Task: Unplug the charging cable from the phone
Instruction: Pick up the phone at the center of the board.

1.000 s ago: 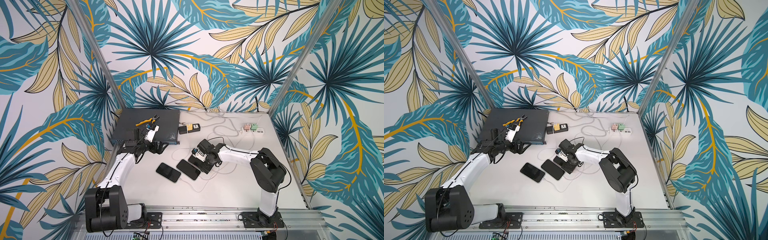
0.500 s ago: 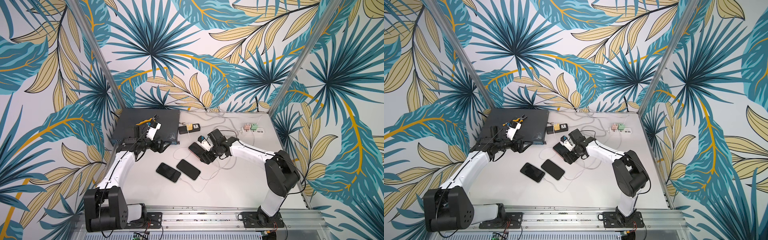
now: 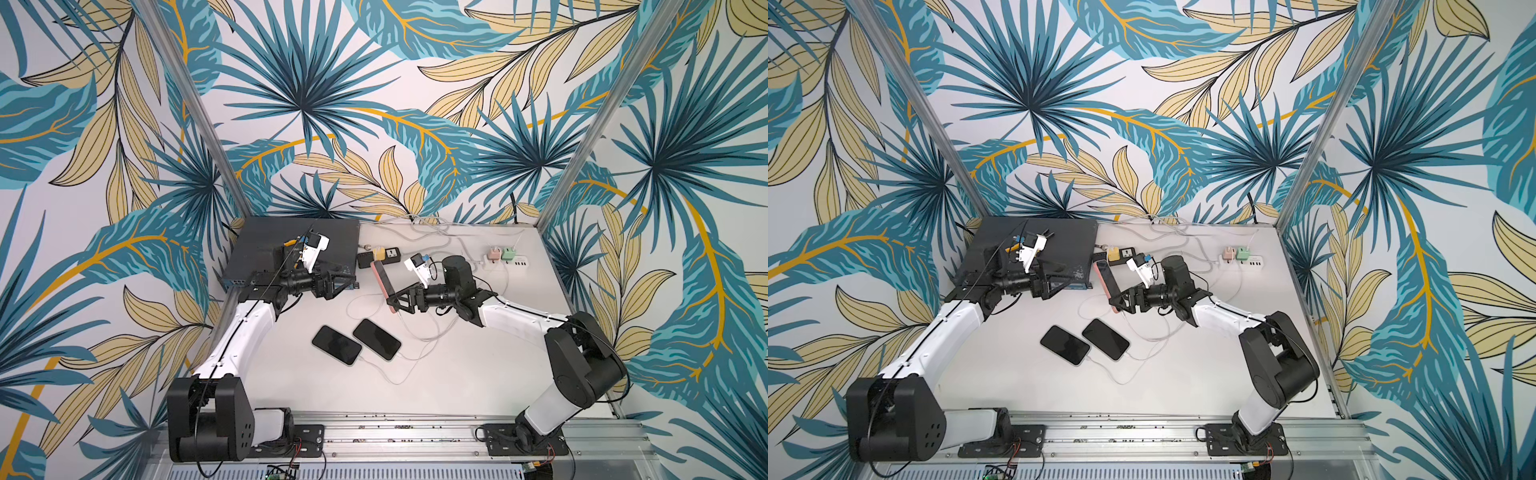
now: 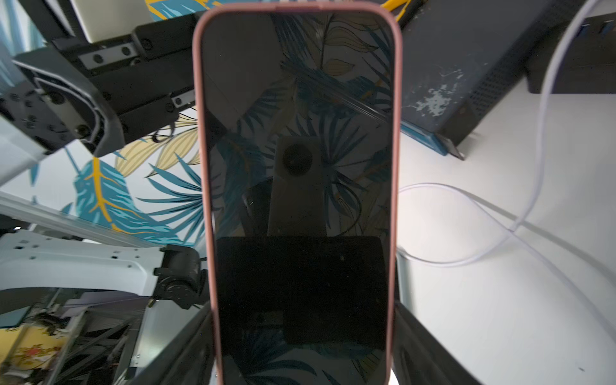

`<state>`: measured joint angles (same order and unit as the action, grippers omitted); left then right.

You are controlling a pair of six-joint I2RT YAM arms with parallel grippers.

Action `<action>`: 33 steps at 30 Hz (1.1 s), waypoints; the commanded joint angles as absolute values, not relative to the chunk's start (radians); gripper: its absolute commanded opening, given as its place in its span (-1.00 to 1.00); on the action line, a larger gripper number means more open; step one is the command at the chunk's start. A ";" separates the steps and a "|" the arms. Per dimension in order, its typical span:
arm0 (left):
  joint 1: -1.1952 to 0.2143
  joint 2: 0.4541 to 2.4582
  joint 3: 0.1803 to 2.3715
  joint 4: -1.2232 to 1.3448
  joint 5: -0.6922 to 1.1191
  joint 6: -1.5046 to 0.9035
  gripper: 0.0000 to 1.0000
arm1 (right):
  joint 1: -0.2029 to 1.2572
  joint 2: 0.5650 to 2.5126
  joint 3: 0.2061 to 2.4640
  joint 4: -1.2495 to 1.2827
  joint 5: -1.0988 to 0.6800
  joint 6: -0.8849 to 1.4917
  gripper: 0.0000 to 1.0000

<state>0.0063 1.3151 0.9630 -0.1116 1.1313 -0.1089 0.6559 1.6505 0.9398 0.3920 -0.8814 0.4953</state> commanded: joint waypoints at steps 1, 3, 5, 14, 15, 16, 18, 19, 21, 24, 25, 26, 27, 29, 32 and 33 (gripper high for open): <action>-0.020 1.340 0.953 0.123 1.213 -0.321 1.00 | 0.656 1.603 0.906 0.682 -1.006 0.635 0.14; -0.036 1.356 0.933 0.258 1.230 -0.443 1.00 | 0.656 1.604 0.877 0.763 -1.038 0.687 0.15; -0.056 1.373 0.911 0.399 1.241 -0.550 1.00 | 0.655 1.611 0.843 0.883 -1.069 0.765 0.16; -0.148 1.423 0.886 0.508 1.197 -0.642 1.00 | 0.666 1.596 0.801 0.966 -1.079 0.800 0.21; -0.159 1.428 0.883 0.528 1.201 -0.656 1.00 | 0.668 1.595 0.801 0.964 -1.080 0.798 0.22; -0.169 1.434 0.879 0.549 1.206 -0.673 1.00 | 0.668 1.595 0.800 0.963 -1.079 0.797 0.22; -0.188 1.444 0.872 0.586 1.214 -0.701 1.00 | 0.668 1.595 0.800 0.963 -1.078 0.792 0.22; -0.196 1.447 0.870 0.590 1.214 -0.705 1.00 | 0.668 1.594 0.799 0.964 -1.077 0.790 0.22; -0.211 1.449 0.870 0.581 1.211 -0.702 1.00 | 0.669 1.593 0.799 0.964 -1.076 0.787 0.22; -0.223 1.455 0.870 0.562 1.208 -0.689 1.00 | 0.669 1.590 0.796 0.963 -1.070 0.784 0.22; -0.225 1.457 0.870 0.557 1.206 -0.684 1.00 | 0.669 1.589 0.795 0.959 -1.066 0.780 0.22; -0.227 1.457 0.870 0.551 1.205 -0.680 1.00 | 0.669 1.589 0.795 0.949 -1.062 0.774 0.22; -0.227 1.457 0.871 0.546 1.204 -0.679 1.00 | 0.670 1.588 0.795 0.938 -1.057 0.767 0.22; -0.229 1.456 0.871 0.541 1.204 -0.677 1.00 | 0.671 1.587 0.795 0.914 -1.044 0.749 0.22; -0.232 1.454 0.874 0.517 1.203 -0.665 1.00 | 0.672 1.584 0.796 0.887 -1.031 0.728 0.22; -0.232 1.452 0.874 0.509 1.203 -0.659 0.99 | 0.672 1.583 0.796 0.881 -1.027 0.723 0.22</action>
